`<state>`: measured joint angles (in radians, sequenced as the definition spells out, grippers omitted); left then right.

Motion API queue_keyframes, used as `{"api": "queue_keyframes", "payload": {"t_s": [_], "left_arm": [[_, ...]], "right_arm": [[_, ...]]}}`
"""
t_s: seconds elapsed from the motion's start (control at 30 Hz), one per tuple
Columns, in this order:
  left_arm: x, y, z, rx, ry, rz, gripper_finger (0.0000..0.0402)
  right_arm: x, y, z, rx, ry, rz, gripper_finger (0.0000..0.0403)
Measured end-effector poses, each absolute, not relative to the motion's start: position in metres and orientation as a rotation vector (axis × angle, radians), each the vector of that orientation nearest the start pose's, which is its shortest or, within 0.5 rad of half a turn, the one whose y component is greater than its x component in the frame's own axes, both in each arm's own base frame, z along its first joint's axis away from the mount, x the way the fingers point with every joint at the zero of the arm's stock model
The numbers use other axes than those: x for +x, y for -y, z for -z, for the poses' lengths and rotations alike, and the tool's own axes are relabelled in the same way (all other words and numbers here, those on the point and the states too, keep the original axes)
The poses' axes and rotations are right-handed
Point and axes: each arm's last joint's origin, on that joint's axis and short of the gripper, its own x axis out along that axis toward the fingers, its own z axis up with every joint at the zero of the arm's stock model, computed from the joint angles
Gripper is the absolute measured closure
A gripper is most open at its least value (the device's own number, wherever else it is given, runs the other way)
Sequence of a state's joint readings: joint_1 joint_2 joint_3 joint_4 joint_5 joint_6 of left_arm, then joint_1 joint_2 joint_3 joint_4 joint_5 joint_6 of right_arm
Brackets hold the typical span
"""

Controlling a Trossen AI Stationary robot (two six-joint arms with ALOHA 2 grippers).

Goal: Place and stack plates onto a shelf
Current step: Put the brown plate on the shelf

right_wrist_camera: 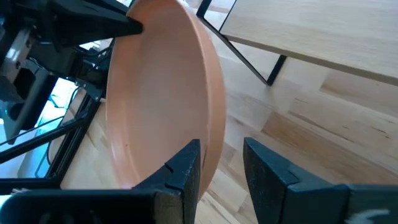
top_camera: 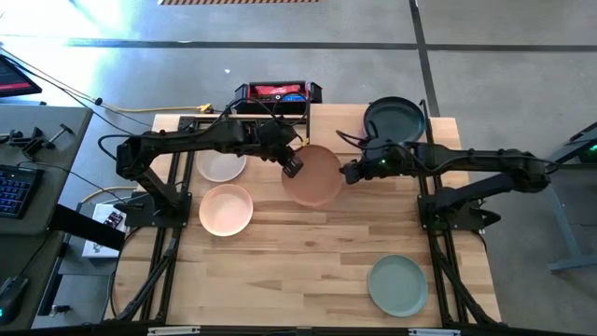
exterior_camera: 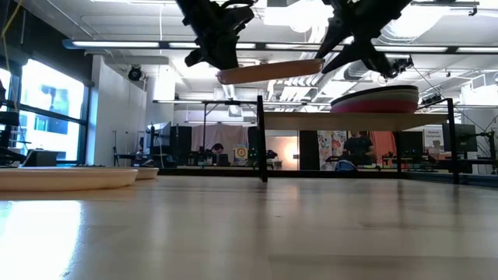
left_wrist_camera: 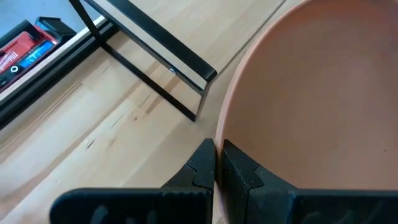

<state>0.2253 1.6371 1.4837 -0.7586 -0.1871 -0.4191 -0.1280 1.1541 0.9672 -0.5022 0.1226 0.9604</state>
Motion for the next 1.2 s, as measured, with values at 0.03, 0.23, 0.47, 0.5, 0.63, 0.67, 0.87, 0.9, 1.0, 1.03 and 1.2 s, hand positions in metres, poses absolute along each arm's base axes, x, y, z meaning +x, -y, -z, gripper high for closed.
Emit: {"api": "queue_keyframes", "payload": {"t_s": [0.03,0.23,0.47,0.5,0.63,0.67,0.87,0.9,1.0,1.03,1.2], "left_arm": [[0.3378,-0.0829,-0.3128,-0.401,-0.822,-0.570,0.0400],[0.3396,-0.0836,-0.3143,-0.401,-0.797,-0.570,0.0400],[0.3423,-0.0842,-0.3168,-0.403,-0.758,-0.564,0.0399],[0.3424,-0.0842,-0.3168,-0.403,-0.757,-0.564,0.0398],[0.3421,-0.0840,-0.3177,-0.403,-0.753,-0.561,0.0388],[0.3421,-0.0839,-0.3176,-0.404,-0.754,-0.559,0.0385],[0.3425,-0.0835,-0.3177,-0.417,-0.757,-0.531,0.0373],[0.3425,-0.0835,-0.3176,-0.423,-0.759,-0.522,0.0371],[0.3425,-0.0836,-0.3175,-0.429,-0.761,-0.510,0.0361],[0.3425,-0.0836,-0.3176,-0.429,-0.761,-0.509,0.0357],[0.3431,-0.0845,-0.3180,-0.456,-0.756,-0.478,0.0331]], "right_arm": [[0.2373,0.0341,-0.2966,0.917,-0.523,0.554,0.0299],[0.2380,0.0342,-0.2960,0.917,-0.525,0.555,0.0303],[0.2378,0.0347,-0.2960,0.885,-0.523,0.564,0.0357],[0.2376,0.0348,-0.2958,0.883,-0.523,0.569,0.0369],[0.2367,0.0359,-0.2950,0.867,-0.529,0.586,0.0395],[0.2368,0.0360,-0.2951,0.869,-0.526,0.586,0.0393],[0.2370,0.0359,-0.2952,0.869,-0.527,0.581,0.0399],[0.2370,0.0358,-0.2952,0.872,-0.528,0.580,0.0398],[0.2369,0.0357,-0.2951,0.878,-0.529,0.580,0.0399],[0.2368,0.0357,-0.2950,0.879,-0.530,0.581,0.0400],[0.2360,0.0354,-0.2940,0.880,-0.544,0.584,0.0401]]}}
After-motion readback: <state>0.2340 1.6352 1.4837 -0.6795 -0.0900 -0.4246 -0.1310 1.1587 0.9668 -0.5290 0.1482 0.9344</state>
